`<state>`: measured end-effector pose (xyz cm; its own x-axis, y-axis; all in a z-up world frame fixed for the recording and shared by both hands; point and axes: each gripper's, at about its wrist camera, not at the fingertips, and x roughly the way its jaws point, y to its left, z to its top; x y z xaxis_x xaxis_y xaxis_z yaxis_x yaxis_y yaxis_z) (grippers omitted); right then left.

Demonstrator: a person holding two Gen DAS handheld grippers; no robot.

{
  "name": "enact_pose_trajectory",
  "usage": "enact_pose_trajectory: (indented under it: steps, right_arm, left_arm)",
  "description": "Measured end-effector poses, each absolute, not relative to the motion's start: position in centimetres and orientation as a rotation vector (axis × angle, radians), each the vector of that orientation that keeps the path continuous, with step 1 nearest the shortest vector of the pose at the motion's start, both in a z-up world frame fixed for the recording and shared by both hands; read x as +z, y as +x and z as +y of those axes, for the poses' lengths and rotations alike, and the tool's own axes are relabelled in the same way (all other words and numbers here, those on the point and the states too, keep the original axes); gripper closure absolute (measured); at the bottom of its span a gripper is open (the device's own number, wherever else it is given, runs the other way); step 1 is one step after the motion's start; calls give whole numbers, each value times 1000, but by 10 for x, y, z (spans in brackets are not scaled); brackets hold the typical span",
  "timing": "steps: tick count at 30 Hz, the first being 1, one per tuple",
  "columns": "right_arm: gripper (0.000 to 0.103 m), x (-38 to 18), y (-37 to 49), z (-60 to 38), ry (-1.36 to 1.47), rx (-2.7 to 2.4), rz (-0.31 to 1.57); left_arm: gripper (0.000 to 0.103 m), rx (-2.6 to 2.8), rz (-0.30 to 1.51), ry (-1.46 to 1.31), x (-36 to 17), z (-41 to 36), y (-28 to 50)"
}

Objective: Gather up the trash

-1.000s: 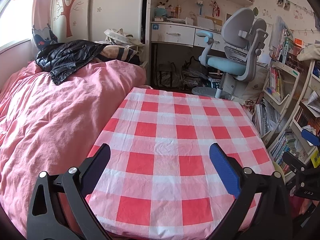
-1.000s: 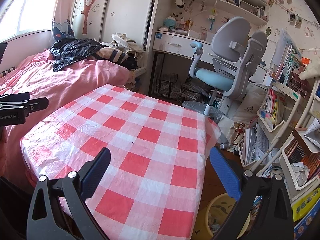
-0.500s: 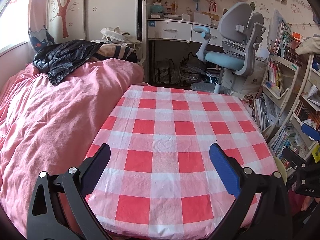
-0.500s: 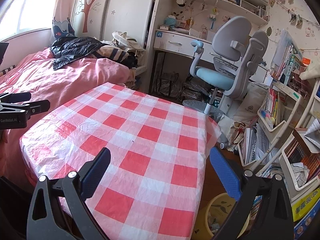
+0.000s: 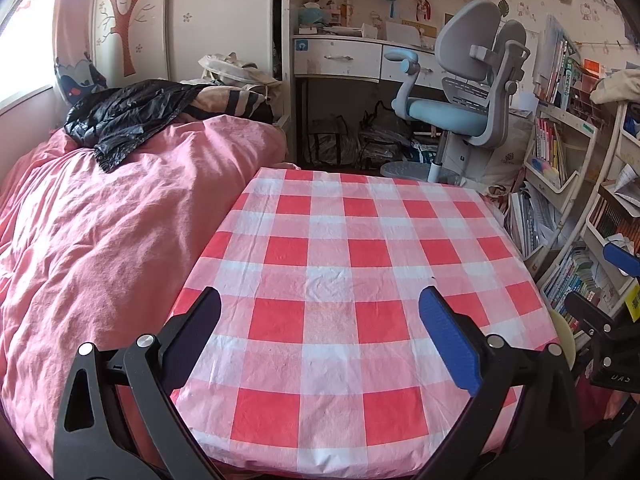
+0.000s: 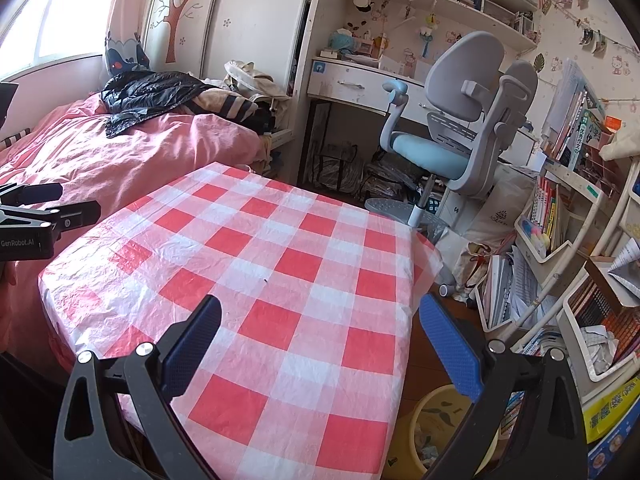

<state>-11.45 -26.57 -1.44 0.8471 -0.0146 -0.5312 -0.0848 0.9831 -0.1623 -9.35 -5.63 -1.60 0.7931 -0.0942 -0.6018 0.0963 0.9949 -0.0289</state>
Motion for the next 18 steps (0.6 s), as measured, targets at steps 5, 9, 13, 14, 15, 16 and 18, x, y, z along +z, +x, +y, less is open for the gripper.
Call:
enact_pose_trajectory:
  steps: [5,9,13,14,15,16,18]
  right_arm:
    - [8,-14,-114,-266,-183,37,561]
    - [8,-14,-114,-266,-184,38,561]
    - [8,-14,-114,-266,-185,38,562]
    - [8,-14,-114,-266,-186,38,562]
    - [8,-14,-114,-265,-187,38,563]
    - [8,-14,-114,-266,-186,38,563]
    - [8,-14,-114,-266,-187,38,564]
  left_arm:
    - [7,-104,653,7,-18,-57,-93]
    - [7,-104,654,8,-18,-57,-93]
    - [7,-105,654,9,-18,-57,-93]
    - [7,-104,654,10,-19,-57,-93]
    - [7,-104,654,9,-18,-57,-93]
    - [7,-104,655,8,-18,-57,-93]
    - [7,-104,654,8,-18,-57,-93]
